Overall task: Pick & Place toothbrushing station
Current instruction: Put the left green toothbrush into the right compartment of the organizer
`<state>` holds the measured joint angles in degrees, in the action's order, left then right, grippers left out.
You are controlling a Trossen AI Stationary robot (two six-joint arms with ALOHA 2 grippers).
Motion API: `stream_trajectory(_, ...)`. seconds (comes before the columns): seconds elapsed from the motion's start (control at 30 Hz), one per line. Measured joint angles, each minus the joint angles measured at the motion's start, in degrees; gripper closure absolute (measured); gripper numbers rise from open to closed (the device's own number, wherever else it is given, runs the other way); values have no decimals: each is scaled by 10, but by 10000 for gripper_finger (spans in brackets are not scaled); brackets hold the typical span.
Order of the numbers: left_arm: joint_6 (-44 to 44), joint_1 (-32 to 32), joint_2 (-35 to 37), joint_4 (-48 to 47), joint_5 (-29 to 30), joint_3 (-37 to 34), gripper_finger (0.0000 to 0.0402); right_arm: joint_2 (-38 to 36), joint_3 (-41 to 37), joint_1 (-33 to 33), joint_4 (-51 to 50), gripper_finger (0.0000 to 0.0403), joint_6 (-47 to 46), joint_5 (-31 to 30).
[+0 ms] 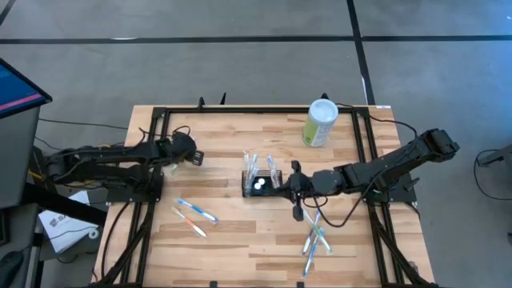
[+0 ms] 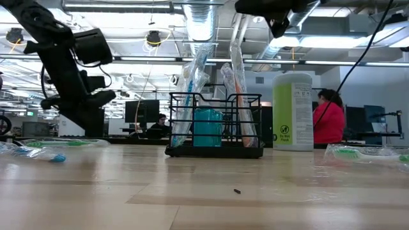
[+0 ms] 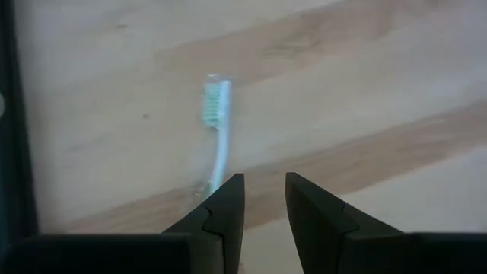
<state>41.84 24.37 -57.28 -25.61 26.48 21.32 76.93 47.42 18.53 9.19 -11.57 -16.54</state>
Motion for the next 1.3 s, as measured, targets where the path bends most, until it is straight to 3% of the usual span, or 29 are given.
stream_trajectory(0.5,-78,75,-9,-1,-36,0,265,35,0,-10,9,403,-4,0)
stream_trajectory(0.87,-101,86,-69,1,-64,0,279,40,0,-11,36,403,0,0)
stream_trajectory(1.1,-100,86,-82,1,-64,0,307,40,0,-10,35,403,0,0)
stream_trajectory(1.3,-100,86,-82,1,-64,0,383,40,0,-9,35,403,-4,0)
